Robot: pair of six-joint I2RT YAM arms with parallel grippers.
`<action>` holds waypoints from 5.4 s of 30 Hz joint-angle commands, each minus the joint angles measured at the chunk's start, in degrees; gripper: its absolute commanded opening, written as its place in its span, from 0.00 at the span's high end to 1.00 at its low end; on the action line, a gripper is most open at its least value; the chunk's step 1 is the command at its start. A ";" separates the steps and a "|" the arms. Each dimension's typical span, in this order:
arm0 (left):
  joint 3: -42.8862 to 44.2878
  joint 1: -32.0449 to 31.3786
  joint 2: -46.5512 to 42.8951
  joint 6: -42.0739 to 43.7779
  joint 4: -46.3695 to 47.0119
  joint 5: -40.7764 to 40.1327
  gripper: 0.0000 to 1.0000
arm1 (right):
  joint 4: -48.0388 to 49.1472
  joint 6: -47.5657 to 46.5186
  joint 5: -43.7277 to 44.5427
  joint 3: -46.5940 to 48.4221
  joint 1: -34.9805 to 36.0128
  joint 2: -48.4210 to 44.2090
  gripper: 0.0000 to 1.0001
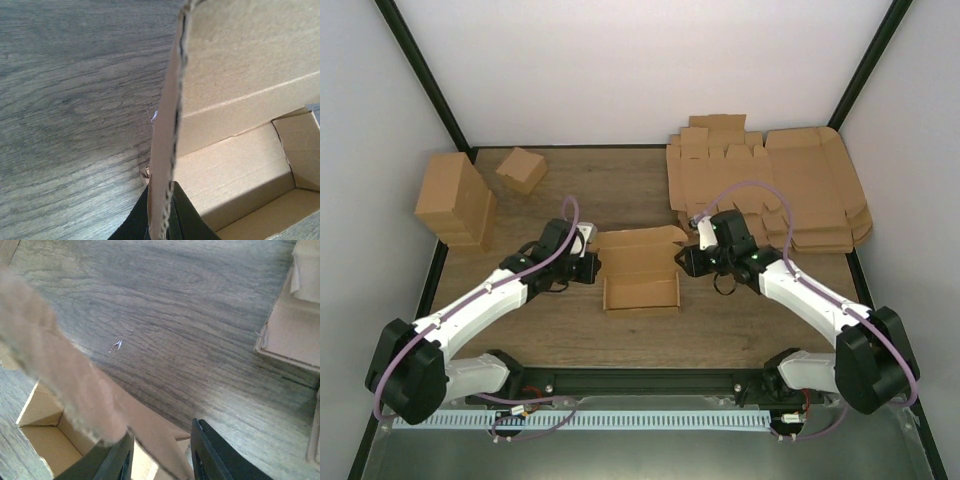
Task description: Fold the paper box
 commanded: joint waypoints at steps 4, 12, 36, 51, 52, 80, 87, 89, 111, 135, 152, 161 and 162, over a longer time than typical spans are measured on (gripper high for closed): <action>1.71 -1.91 0.34 -2.31 -0.74 -2.80 0.96 | -3.33 1.65 4.19 3.14 3.95 -1.54 0.68; 2.87 -3.60 -0.75 -2.97 -2.00 -6.13 0.96 | -4.10 4.26 12.68 3.48 9.20 -2.24 0.52; 5.06 -5.48 2.18 -4.35 -2.92 -8.85 0.96 | -4.26 10.50 23.73 4.86 14.87 -1.82 0.87; 2.34 -6.27 3.02 -13.91 7.48 -12.55 0.96 | 10.01 22.90 38.45 -1.78 18.82 -0.07 0.99; 1.74 -6.45 2.88 -14.47 8.48 -12.76 0.96 | 10.57 23.38 39.13 -2.22 18.79 0.26 0.99; -9.02 -8.80 1.51 -19.54 15.85 -17.20 0.94 | 17.27 27.82 46.59 -9.05 21.89 5.48 0.99; -3.65 -8.75 -2.80 -17.11 6.70 -17.28 0.53 | 17.82 26.05 46.56 -10.90 21.89 4.12 0.99; -1.49 -8.69 -4.20 -15.88 3.39 -16.02 0.43 | 18.18 25.20 46.62 -11.19 21.94 3.99 0.99; 24.44 -4.62 3.48 8.67 -20.29 2.46 0.17 | 31.15 4.82 33.96 -14.51 21.89 2.19 0.99; 23.54 -7.42 14.71 19.78 -19.52 11.54 0.86 | 27.66 2.24 32.10 -10.27 21.85 4.63 0.86; 21.86 -7.93 14.45 17.06 -18.04 8.52 0.91 | 12.91 4.74 30.38 -6.39 21.89 -3.20 0.62; 21.05 -7.89 14.16 15.13 -17.42 8.00 0.91 | -5.91 13.45 25.82 -0.99 21.89 -9.38 0.38; 21.07 -7.91 14.14 14.98 -17.33 8.00 0.87 | -8.98 14.92 25.16 0.34 21.89 -9.47 0.36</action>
